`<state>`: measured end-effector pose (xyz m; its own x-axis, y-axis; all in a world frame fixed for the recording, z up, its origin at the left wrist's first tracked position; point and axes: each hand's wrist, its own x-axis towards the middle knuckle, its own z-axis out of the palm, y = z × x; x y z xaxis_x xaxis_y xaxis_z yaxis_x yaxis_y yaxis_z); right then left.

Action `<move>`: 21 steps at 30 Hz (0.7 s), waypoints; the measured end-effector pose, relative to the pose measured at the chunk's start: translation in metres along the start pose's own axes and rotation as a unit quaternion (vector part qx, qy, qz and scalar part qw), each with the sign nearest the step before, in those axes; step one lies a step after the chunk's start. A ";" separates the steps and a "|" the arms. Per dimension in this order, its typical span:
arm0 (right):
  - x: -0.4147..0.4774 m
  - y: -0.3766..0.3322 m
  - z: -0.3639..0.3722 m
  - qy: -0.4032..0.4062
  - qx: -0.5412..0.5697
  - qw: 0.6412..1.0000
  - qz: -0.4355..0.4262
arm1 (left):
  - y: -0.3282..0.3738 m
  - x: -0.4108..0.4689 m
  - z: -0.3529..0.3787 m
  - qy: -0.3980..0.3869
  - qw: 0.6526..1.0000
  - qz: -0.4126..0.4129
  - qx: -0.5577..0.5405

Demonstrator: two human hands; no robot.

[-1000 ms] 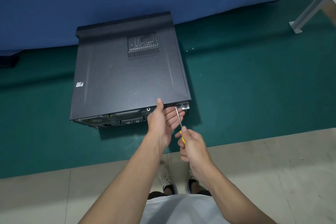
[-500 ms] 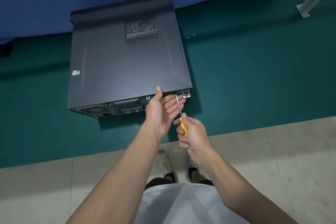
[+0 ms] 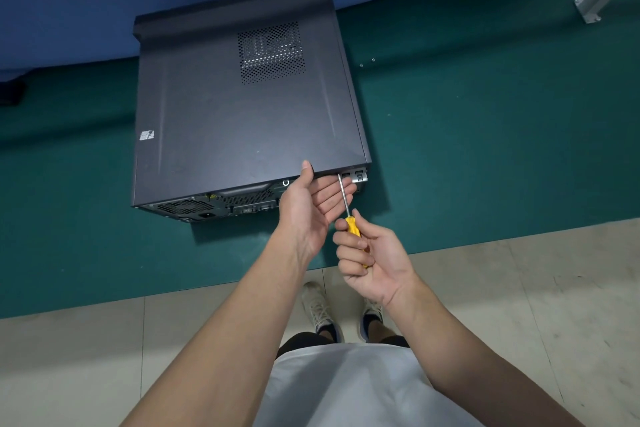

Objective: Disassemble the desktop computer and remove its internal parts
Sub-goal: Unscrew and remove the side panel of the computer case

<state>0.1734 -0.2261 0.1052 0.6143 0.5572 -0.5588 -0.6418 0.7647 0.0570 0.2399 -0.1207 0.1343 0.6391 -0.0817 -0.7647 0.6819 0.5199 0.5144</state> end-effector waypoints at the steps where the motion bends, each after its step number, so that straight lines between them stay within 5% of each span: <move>1: 0.000 0.000 0.001 0.000 -0.001 1.000 -0.001 | 0.000 0.000 0.000 0.001 1.000 0.001 0.000; 6: 0.002 0.005 0.011 0.128 -0.155 0.974 -0.103 | -0.001 0.000 0.001 0.005 1.000 0.006 0.000; 12: 0.009 0.022 0.026 0.302 -0.411 0.833 -0.213 | 0.001 0.000 0.002 0.014 1.000 0.006 0.003; 16: 0.012 0.029 0.027 0.387 -0.684 0.567 -0.248 | 0.000 0.001 0.004 0.016 1.000 0.003 0.012; 17: 0.012 0.032 0.029 0.399 -0.698 0.533 -0.263 | 0.000 0.001 0.004 0.017 1.000 0.002 0.012; 21: 0.010 0.028 0.027 0.392 -0.690 0.555 -0.250 | -0.002 -0.001 0.007 0.021 0.999 0.022 0.031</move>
<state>0.1742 -0.1898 0.1235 0.8328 -0.3383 -0.4382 -0.5535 -0.5167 -0.6532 0.2402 -0.1271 0.1371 0.6543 -0.0227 -0.7559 0.6751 0.4679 0.5703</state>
